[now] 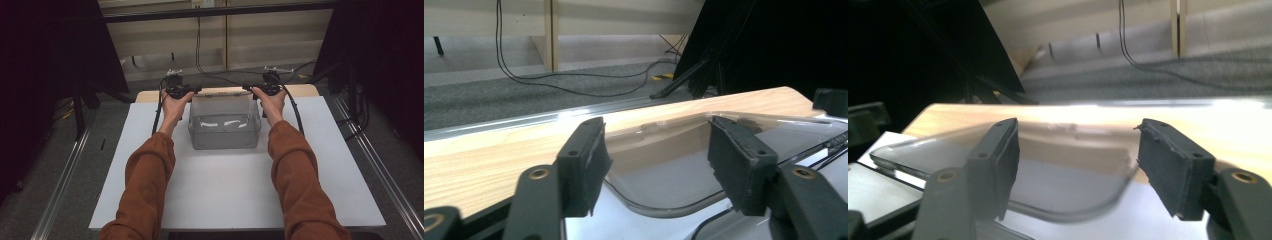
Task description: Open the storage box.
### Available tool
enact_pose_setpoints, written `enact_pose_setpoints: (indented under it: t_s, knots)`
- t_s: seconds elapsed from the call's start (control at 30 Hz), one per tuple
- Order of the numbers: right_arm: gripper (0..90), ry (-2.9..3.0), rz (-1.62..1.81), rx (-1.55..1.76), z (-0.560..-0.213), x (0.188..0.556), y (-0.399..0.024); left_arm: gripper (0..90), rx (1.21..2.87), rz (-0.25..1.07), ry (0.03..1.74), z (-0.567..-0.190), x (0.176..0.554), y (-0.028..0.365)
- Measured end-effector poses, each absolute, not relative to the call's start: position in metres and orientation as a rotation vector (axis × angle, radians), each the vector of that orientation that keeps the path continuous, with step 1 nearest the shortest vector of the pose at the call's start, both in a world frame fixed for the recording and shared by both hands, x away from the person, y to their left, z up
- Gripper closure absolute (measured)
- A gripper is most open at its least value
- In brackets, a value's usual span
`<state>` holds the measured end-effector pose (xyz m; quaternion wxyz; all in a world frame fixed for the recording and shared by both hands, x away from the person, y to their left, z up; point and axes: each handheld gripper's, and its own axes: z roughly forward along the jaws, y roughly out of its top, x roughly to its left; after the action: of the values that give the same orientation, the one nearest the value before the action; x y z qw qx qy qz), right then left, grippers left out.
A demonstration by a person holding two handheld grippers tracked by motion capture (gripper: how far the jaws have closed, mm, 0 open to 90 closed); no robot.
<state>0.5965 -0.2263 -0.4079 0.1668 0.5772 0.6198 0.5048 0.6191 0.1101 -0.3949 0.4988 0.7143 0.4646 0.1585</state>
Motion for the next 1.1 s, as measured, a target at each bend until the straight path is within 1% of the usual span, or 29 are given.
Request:
enact_pose_setpoints:
  t_s: [0.07, 0.13, 0.2, 0.27, 0.37, 0.43, 0.47, 0.6, 0.67, 0.73, 0.8, 0.93, 1.03, 1.1]
  knots:
    - [28.9, 1.762, 1.436, 1.615, -0.405, 0.596, -0.224, 36.1, 1.731, 0.386, 1.117, -0.395, 0.619, 0.11]
    - [24.1, 1.772, 1.431, 1.582, -0.403, 0.595, -0.222, 31.7, 1.728, 0.394, 1.11, -0.396, 0.618, 0.11]
    - [19.6, 1.779, 1.417, 1.558, -0.402, 0.593, -0.221, 30.2, 1.724, 0.395, 1.105, -0.396, 0.618, 0.11]
    - [15.5, 1.781, 1.403, 1.532, -0.402, 0.592, -0.221, 26.6, 1.726, 0.381, 1.095, -0.398, 0.617, 0.109]
    - [12.8, 1.764, 1.406, 1.509, -0.401, 0.59, -0.222, 21.7, 1.725, 0.387, 1.092, -0.398, 0.616, 0.109]
    - [8.6, 1.759, 1.399, 1.503, -0.4, 0.589, -0.223, 19.1, 1.731, 0.405, 1.09, -0.397, 0.614, 0.109]
    - [6.4, 1.753, 1.396, 1.499, -0.399, 0.588, -0.223, 16.4, 1.724, 0.413, 1.09, -0.396, 0.614, 0.109]
    - [4.5, 1.743, 1.407, 1.454, -0.398, 0.582, -0.223, 12.4, 1.695, 0.418, 1.08, -0.395, 0.608, 0.109]
    - [4.5, 1.745, 1.4, 1.428, -0.398, 0.579, -0.223, 12.3, 1.663, 0.431, 1.075, -0.397, 0.604, 0.11]
    - [4.7, 1.73, 1.399, 1.432, -0.398, 0.577, -0.224, 11.6, 1.693, 0.446, 1.074, -0.399, 0.602, 0.11]
    - [4.8, 1.724, 1.396, 1.427, -0.398, 0.575, -0.225, 8.8, 1.684, 0.463, 1.056, -0.4, 0.6, 0.111]
    - [4.9, 1.723, 1.369, 1.385, -0.399, 0.568, -0.225, 7.4, 1.676, 0.466, 1.027, -0.397, 0.593, 0.113]
    - [4.9, 1.704, 1.357, 1.341, -0.398, 0.563, -0.226, 3.8, 1.691, 0.495, 0.971, -0.396, 0.587, 0.114]
    - [4.9, 1.697, 1.358, 1.316, -0.398, 0.559, -0.226, 3.6, 1.689, 0.527, 0.968, -0.394, 0.584, 0.115]
